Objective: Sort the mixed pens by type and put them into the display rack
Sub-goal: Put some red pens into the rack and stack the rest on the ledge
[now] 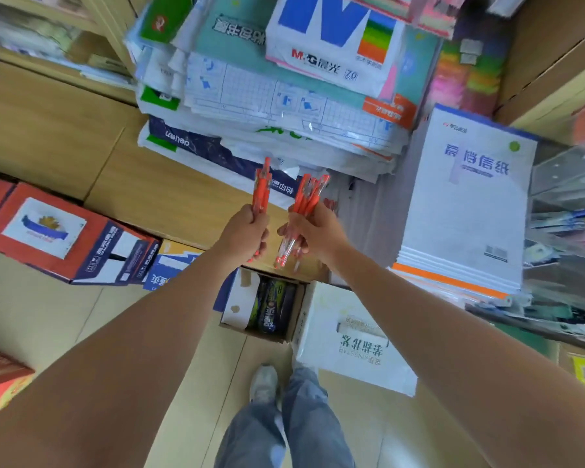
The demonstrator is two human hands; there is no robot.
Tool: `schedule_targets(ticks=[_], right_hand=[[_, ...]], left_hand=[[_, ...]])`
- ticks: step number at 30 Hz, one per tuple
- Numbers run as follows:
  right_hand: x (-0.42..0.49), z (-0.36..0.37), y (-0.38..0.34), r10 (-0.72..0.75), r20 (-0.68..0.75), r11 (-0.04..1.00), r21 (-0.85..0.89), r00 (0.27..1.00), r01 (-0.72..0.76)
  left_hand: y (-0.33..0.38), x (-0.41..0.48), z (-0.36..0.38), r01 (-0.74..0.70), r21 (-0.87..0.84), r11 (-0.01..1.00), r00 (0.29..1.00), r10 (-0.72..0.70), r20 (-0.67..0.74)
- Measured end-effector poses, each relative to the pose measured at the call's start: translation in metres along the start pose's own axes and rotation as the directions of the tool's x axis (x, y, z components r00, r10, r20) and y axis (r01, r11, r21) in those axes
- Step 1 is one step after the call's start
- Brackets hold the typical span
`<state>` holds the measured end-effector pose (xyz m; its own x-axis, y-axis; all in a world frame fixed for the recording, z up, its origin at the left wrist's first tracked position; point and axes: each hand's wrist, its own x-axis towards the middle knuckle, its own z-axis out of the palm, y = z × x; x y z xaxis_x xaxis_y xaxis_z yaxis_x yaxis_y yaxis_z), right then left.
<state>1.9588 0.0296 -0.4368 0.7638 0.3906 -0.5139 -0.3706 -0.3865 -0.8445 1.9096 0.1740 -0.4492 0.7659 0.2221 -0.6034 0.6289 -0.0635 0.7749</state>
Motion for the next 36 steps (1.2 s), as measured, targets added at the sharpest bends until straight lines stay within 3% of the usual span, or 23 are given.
schedule_targets(ticks=[10,18,24,30,36], right_hand=[[-0.108,-0.093,-0.044,-0.097,-0.309,0.984,0.113,0.946,0.138],[-0.185,-0.235,0.004,-0.1,-0.565,0.973,0.116,0.819,0.199],[-0.226,-0.364,0.053,-0.083,-0.642,0.965,0.14,0.762,0.223],[-0.261,-0.473,0.09,-0.054,-0.702,0.961,0.157,0.71,0.228],[-0.269,-0.545,0.128,0.01,-0.819,0.973,0.139,0.573,0.182]], left_hand=[[0.106,-0.07,0.075,-0.267,0.172,0.948,0.953,0.234,0.19],[0.146,-0.099,0.232,-0.42,0.239,0.875,0.874,0.319,0.367],[0.169,-0.111,0.361,-0.518,0.32,0.793,0.829,0.375,0.414],[0.185,-0.119,0.459,-0.557,0.379,0.739,0.811,0.386,0.439],[0.185,-0.12,0.513,-0.526,0.367,0.767,0.823,0.351,0.447]])
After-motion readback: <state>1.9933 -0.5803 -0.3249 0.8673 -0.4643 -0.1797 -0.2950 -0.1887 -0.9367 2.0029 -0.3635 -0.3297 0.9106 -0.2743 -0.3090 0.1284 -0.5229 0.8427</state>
